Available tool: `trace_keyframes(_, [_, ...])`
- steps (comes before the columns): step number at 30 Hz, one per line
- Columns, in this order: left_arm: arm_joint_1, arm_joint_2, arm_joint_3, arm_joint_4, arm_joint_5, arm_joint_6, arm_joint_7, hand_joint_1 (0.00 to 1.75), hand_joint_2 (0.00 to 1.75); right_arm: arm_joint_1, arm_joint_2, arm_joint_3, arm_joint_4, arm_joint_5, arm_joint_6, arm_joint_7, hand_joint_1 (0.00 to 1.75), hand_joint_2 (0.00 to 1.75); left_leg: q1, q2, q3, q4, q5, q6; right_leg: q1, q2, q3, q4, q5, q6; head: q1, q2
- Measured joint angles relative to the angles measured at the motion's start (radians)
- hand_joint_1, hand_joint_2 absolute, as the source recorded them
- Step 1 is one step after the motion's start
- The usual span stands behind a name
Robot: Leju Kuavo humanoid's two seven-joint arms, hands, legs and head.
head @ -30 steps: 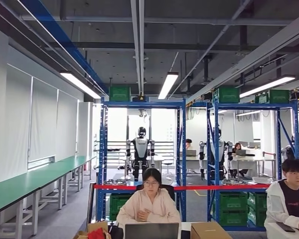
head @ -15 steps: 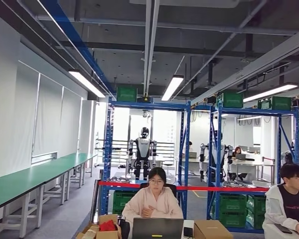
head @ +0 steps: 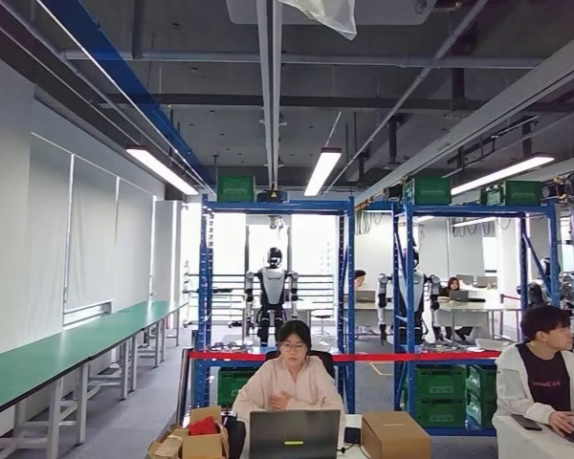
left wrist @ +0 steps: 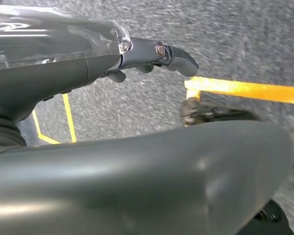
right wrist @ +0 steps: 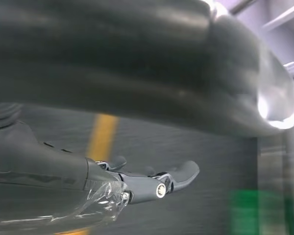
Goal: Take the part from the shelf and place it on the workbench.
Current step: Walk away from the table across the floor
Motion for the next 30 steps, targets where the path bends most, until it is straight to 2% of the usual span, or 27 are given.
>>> trace_keyframes(1, [-0.002,0.0,0.0,0.0,-0.002,0.0,0.0,0.0,0.0,-0.016,0.004,-0.013,0.084,0.004,-0.023,0.005,0.0,0.0,0.001,0.0,0.022,-0.002,0.027,-0.001,0.0,-0.001,-0.02,0.012,0.006,0.002,0.0,0.0])
trace_keyframes(2, [-0.003,0.0,0.0,0.0,-0.004,0.0,0.0,0.0,0.0,-0.029,0.006,-0.028,0.167,0.006,-0.046,0.014,0.0,0.0,0.002,0.0,0.06,-0.037,0.057,-0.002,-0.001,-0.001,-0.04,0.026,0.011,0.005,0.0,0.0])
trace_keyframes(3, [-0.006,0.0,0.0,0.0,-0.007,0.001,0.001,0.0,0.0,-0.039,0.008,-0.042,0.237,0.009,-0.07,0.031,0.0,0.44,0.003,-0.001,0.111,-0.099,0.068,-0.002,-0.001,-0.001,-0.058,0.04,0.014,0.009,0.0,0.0])
trace_keyframes(4, [-0.009,0.0,0.0,0.0,-0.009,0.001,0.002,0.0,0.0,-0.048,0.01,-0.054,0.301,0.012,-0.095,0.055,0.0,0.87,0.003,-0.002,0.162,-0.171,0.064,0.001,0.0,-0.001,-0.074,0.055,0.018,0.013,0.0,0.0])
trace_keyframes(5, [-0.013,0.0,0.0,0.0,-0.012,0.001,0.003,0.0,0.0,-0.056,0.011,-0.064,0.355,0.016,-0.12,0.085,0.0,1.31,0.003,-0.003,0.201,-0.231,0.048,0.005,0.001,-0.001,-0.085,0.067,0.021,0.017,0.0,0.0])
trace_keyframes(6, [-0.016,0.0,0.0,0.0,-0.015,0.001,0.005,0.0,0.0,-0.061,0.011,-0.074,0.403,0.017,-0.145,0.124,0.0,1.75,0.001,-0.004,0.223,-0.269,0.031,0.011,0.002,0.0,-0.092,0.074,0.027,0.023,0.0,0.0])
trace_keyframes(8, [-0.02,-0.002,0.0,0.0,-0.021,0.002,0.011,0.0,0.0,-0.068,0.012,-0.094,0.482,0.013,-0.187,0.217,0.0,1.75,0.001,-0.002,0.222,-0.287,0.03,0.026,0.001,0.002,-0.102,0.078,0.041,0.034,0.0,0.0])
trace_keyframes(9, [-0.021,-0.003,0.0,0.0,-0.024,0.002,0.014,0.0,0.0,-0.069,0.012,-0.104,0.514,0.011,-0.208,0.271,0.0,1.75,0.002,0.0,0.213,-0.287,0.039,0.035,0.0,0.005,-0.108,0.083,0.033,0.04,0.0,0.0])
trace_keyframes(10, [-0.021,-0.005,0.0,0.0,-0.028,0.002,0.015,0.0,0.0,-0.07,0.012,-0.113,0.542,0.009,-0.23,0.328,0.0,1.75,0.003,0.003,0.202,-0.289,0.05,0.044,-0.002,0.008,-0.115,0.1,0.006,0.046,-0.001,0.0])
trace_keyframes(11, [-0.022,-0.006,0.0,0.0,-0.032,0.001,0.015,0.0,0.0,-0.07,0.012,-0.122,0.564,0.008,-0.249,0.379,0.0,1.75,0.005,0.006,0.188,-0.29,0.063,0.05,-0.005,0.011,-0.126,0.135,-0.038,0.052,-0.001,0.0])
trace_keyframes(13, [-0.024,-0.006,0.0,0.0,-0.038,0.0,0.015,0.0,0.0,-0.073,0.01,-0.136,0.598,0.007,-0.282,0.469,0.0,1.75,0.003,0.008,0.157,-0.289,0.087,0.055,-0.011,0.012,-0.151,0.252,-0.137,0.062,-0.001,0.0])
trace_keyframes(14, [-0.025,-0.006,0.0,0.0,-0.04,-0.001,0.014,0.0,0.0,-0.075,0.009,-0.143,0.611,0.007,-0.293,0.503,0.0,1.75,0.003,0.01,0.141,-0.288,0.099,0.055,-0.013,0.012,-0.158,0.309,-0.162,0.066,-0.001,0.0])
trace_keyframes(15, [-0.025,-0.006,0.0,0.0,-0.042,-0.004,0.012,0.0,0.0,-0.076,0.008,-0.149,0.622,0.007,-0.301,0.536,0.0,1.75,0.002,0.012,0.126,-0.287,0.11,0.054,-0.014,0.012,-0.152,0.343,-0.16,0.068,-0.001,0.0])
trace_keyframes(16, [-0.025,-0.006,0.0,0.0,-0.044,-0.006,0.009,0.0,0.0,-0.076,0.007,-0.155,0.631,0.007,-0.305,0.565,0.0,1.75,0.002,0.013,0.111,-0.286,0.121,0.053,-0.015,0.012,-0.129,0.343,-0.136,0.069,-0.001,0.0])
trace_keyframes(17, [-0.025,-0.006,0.0,0.0,-0.047,-0.009,0.007,0.0,0.0,-0.076,0.004,-0.16,0.638,0.007,-0.307,0.588,0.0,1.75,0.001,0.013,0.098,-0.285,0.131,0.051,-0.015,0.012,-0.09,0.305,-0.104,0.068,-0.001,0.0])
trace_keyframes(18, [-0.026,-0.006,0.0,0.0,-0.049,-0.011,0.004,0.0,0.0,-0.077,0.002,-0.165,0.643,0.006,-0.307,0.605,0.0,1.75,0.001,0.013,0.087,-0.284,0.142,0.049,-0.015,0.013,-0.034,0.235,-0.079,0.065,-0.002,0.0])
trace_keyframes(19, [-0.026,-0.006,-0.001,0.0,-0.051,-0.012,0.001,0.0,0.0,-0.078,-0.001,-0.17,0.646,0.005,-0.306,0.616,0.0,1.75,0.0,0.013,0.08,-0.283,0.15,0.046,-0.013,0.014,0.032,0.145,-0.068,0.06,-0.001,0.0])
trace_keyframes(20, [-0.026,-0.006,-0.001,0.0,-0.052,-0.014,-0.001,0.0,0.0,-0.08,-0.004,-0.175,0.649,0.002,-0.305,0.624,0.0,1.75,-0.002,0.013,0.075,-0.283,0.159,0.042,-0.011,0.016,0.088,0.062,-0.071,0.053,-0.001,0.0])
trace_keyframes(21, [-0.027,-0.006,-0.001,0.0,-0.052,-0.015,-0.004,0.0,0.0,-0.082,-0.006,-0.18,0.653,0.0,-0.304,0.63,0.0,1.75,-0.002,0.013,0.072,-0.283,0.168,0.036,-0.008,0.017,0.126,0.002,-0.078,0.047,-0.001,0.0])
trace_keyframes(22, [-0.027,-0.006,-0.001,0.0,-0.053,-0.016,-0.006,0.0,0.0,-0.084,-0.008,-0.185,0.657,-0.002,-0.304,0.634,0.0,1.75,-0.002,0.014,0.069,-0.284,0.177,0.03,-0.005,0.018,0.143,-0.029,-0.082,0.04,-0.001,0.0])
trace_keyframes(23, [-0.028,-0.006,-0.001,0.0,-0.053,-0.017,-0.008,0.0,0.0,-0.085,-0.008,-0.189,0.661,-0.003,-0.302,0.638,0.0,1.75,-0.001,0.013,0.066,-0.286,0.187,0.023,-0.005,0.017,0.14,-0.038,-0.078,0.033,-0.001,0.0])
trace_keyframes(24, [-0.028,-0.005,-0.001,0.0,-0.053,-0.017,-0.01,0.0,0.0,-0.087,-0.009,-0.193,0.666,-0.003,-0.3,0.641,0.0,1.75,0.0,0.012,0.062,-0.283,0.183,0.018,-0.006,0.015,0.132,-0.037,-0.068,0.026,-0.001,0.0])
trace_keyframes(25, [-0.027,-0.004,-0.001,0.0,-0.053,-0.017,-0.012,0.0,0.0,-0.088,-0.009,-0.195,0.669,-0.002,-0.297,0.643,0.0,1.75,0.0,0.01,0.055,-0.269,0.161,0.013,-0.007,0.012,0.121,-0.038,-0.057,0.017,-0.001,0.0])
trace_keyframes(26, [-0.025,-0.004,-0.001,0.0,-0.053,-0.018,-0.014,0.0,0.0,-0.088,-0.009,-0.197,0.671,0.0,-0.292,0.644,0.0,1.75,0.001,0.008,0.045,-0.236,0.12,0.01,-0.008,0.009,0.108,-0.039,-0.044,0.01,-0.001,0.0])
trace_keyframes(28, [-0.023,-0.003,-0.001,0.0,-0.053,-0.02,-0.021,0.0,0.0,-0.086,-0.009,-0.199,0.674,0.004,-0.282,0.636,0.0,1.75,0.003,0.007,0.016,-0.115,0.013,0.004,-0.006,0.004,0.075,-0.032,-0.022,0.001,-0.001,0.0])
trace_keyframes(29, [-0.023,-0.003,-0.001,0.0,-0.052,-0.02,-0.024,0.0,0.0,-0.084,-0.009,-0.199,0.674,0.006,-0.277,0.629,0.0,1.75,0.004,0.007,0.006,-0.05,-0.019,0.001,-0.005,0.003,0.055,-0.026,-0.012,0.0,-0.001,0.0])
trace_keyframes(30, [-0.024,-0.003,-0.001,0.0,-0.052,-0.02,-0.027,0.0,0.0,-0.083,-0.009,-0.201,0.675,0.008,-0.273,0.622,0.0,1.75,0.004,0.007,0.006,-0.005,-0.025,-0.001,-0.004,0.002,0.034,-0.017,-0.003,0.0,-0.001,0.0])
